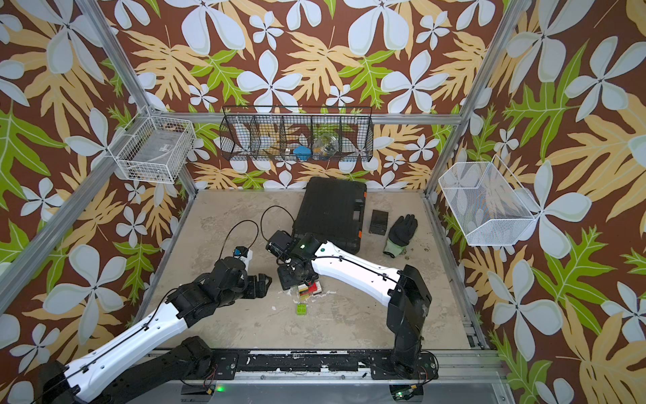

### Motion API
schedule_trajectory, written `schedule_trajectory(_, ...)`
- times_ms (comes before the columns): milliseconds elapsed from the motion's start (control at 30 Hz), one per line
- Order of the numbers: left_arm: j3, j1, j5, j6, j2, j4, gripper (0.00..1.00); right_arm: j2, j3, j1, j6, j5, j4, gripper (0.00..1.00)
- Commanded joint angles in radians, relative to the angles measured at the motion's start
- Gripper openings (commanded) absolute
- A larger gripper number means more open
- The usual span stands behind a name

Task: Assemble a giraffe with lego
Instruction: Assemble the lego brick with the lego brick.

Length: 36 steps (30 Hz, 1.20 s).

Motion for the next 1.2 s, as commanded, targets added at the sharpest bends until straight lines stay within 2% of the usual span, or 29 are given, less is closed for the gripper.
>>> schedule_trajectory(0, -0.001, -0.001, 0.003, 0.014, 0.0, 0.02, 0.88, -0.005, 0.006, 0.002, 0.008, 0.011, -0.025, 0.46)
schedule_trajectory(333, -0.001, 0.0, 0.0, 0.013, 0.0, 0.02, 0.88, 0.002, -0.028, 0.002, 0.0, 0.0, -0.021, 0.46)
schedule_trajectory(833, -0.001, -0.001, 0.003, 0.013, 0.002, 0.022, 0.88, 0.031, 0.002, 0.001, -0.013, 0.005, -0.026, 0.46)
schedule_trajectory(1167, -0.004, -0.001, 0.004, 0.017, 0.005, 0.027, 0.88, 0.022, -0.062, -0.001, -0.015, -0.019, -0.013, 0.46)
